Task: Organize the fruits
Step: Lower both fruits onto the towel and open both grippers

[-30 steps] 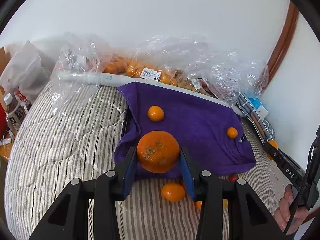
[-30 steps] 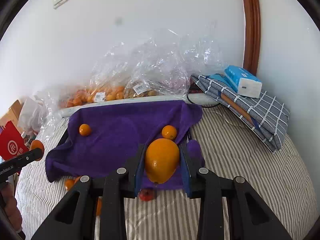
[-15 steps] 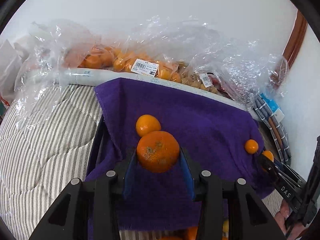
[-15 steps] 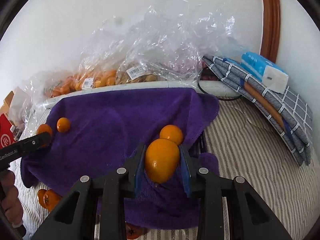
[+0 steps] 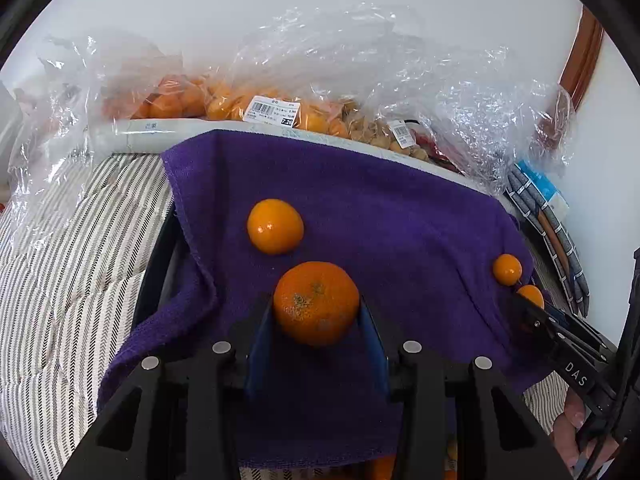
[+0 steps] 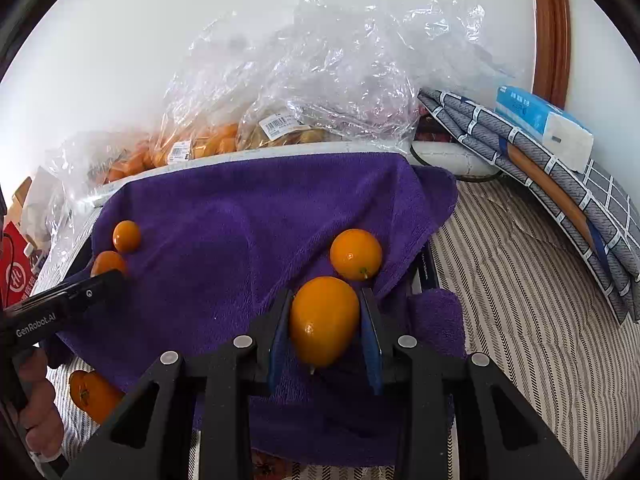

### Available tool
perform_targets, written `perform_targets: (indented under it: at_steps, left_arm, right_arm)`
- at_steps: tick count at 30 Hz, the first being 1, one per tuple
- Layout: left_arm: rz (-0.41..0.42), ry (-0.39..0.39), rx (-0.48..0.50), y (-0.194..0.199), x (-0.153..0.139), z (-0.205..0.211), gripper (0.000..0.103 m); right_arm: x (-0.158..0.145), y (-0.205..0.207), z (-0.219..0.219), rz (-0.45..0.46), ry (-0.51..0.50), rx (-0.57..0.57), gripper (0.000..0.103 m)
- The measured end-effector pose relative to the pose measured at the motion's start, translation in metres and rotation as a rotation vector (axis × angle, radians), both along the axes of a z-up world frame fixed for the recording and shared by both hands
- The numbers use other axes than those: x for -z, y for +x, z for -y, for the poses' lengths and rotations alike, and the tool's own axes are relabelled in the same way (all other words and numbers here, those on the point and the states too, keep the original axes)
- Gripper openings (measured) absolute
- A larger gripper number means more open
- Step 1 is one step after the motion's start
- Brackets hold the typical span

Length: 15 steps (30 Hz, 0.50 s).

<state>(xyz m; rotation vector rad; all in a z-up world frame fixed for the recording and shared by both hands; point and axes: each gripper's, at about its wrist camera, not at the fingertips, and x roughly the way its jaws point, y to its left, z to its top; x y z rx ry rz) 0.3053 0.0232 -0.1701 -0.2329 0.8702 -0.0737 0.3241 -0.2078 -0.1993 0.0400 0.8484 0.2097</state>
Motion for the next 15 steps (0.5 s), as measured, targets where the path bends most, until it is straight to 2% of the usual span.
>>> perform_targets:
  at_steps: [5, 7, 8, 10, 13, 15]
  left_arm:
    - [-0.019, -0.002, 0.004, 0.002, 0.002, 0.001, 0.04]
    - [-0.009, -0.006, 0.007, 0.002, 0.002, 0.001, 0.044]
    - [0.001, -0.005, 0.005, 0.001, 0.001, 0.001, 0.048]
    - [0.026, 0.008, -0.001, -0.001, -0.001, 0.001, 0.049]
    - [0.049, 0.016, -0.008, -0.003, -0.003, 0.0, 0.05]
    - [0.047, 0.016, -0.021, -0.003, -0.003, -0.001, 0.05]
  right_arm:
    - [0.004, 0.001, 0.0, -0.013, -0.009, -0.005, 0.033]
    - [0.003, 0.0, -0.001, -0.002, -0.019, -0.005, 0.035]
    - [0.001, -0.002, -0.002, 0.008, -0.024, -0.008, 0.037]
    - [-0.003, -0.005, -0.003, 0.032, -0.033, -0.011, 0.051]
    - [-0.009, -0.011, -0.003, 0.074, -0.03, -0.02, 0.058]
    - [-0.011, -0.013, -0.002, 0.096, -0.022, -0.02, 0.059]
